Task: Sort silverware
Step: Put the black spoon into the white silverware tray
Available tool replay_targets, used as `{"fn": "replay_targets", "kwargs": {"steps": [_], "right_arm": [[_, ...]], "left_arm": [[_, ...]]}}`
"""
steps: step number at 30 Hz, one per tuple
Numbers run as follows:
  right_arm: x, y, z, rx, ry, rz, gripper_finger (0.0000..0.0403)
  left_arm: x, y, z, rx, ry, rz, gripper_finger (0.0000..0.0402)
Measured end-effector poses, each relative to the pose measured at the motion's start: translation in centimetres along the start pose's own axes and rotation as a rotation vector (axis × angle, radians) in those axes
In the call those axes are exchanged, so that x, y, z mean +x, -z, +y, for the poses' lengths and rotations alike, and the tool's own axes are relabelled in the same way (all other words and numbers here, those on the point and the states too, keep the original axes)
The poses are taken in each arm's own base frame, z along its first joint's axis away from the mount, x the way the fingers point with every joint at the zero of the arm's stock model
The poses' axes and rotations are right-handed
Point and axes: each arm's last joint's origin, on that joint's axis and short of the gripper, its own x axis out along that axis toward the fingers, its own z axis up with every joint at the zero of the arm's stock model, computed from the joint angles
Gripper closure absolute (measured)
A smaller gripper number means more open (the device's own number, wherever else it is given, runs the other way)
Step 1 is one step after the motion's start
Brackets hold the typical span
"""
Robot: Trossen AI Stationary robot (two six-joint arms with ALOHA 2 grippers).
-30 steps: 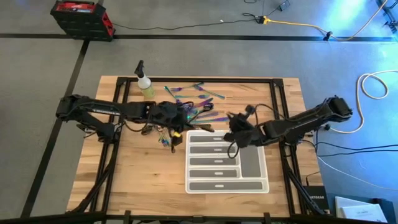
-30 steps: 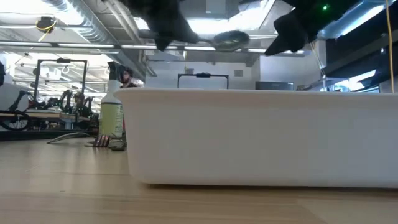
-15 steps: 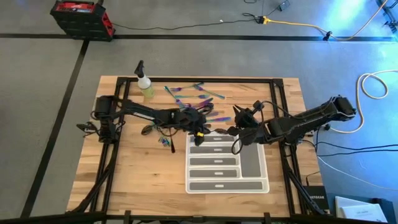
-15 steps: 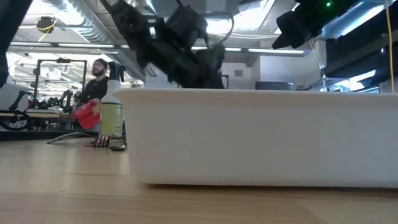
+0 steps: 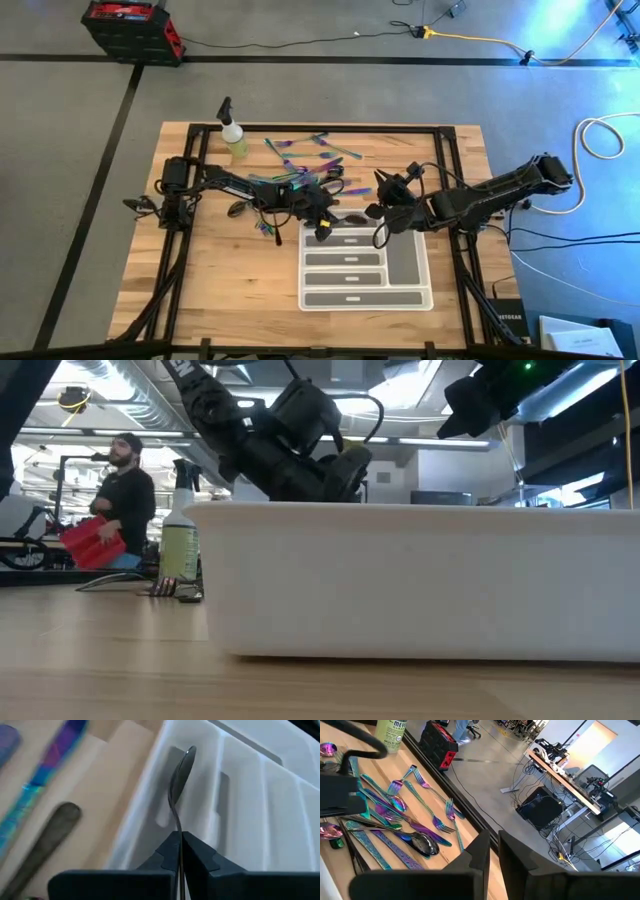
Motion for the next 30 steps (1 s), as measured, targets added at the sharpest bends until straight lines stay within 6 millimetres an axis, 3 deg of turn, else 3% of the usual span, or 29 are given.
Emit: {"fn": "replay_targets", "kwargs": {"steps": [6, 30], "right_arm": [[0.0, 0.0, 0.0, 0.002, -0.007, 0.001, 0.0382], [0.0, 0.0, 0.0, 0.003, -0.008, 0.002, 0.0382]], "left_arm": [[1.2, 0.6, 0.0, -0.035, 0.031, -0.03, 0.0401], [1.5, 1.0, -0.8, -0.009, 0.124, -0.013, 0.04]]}}
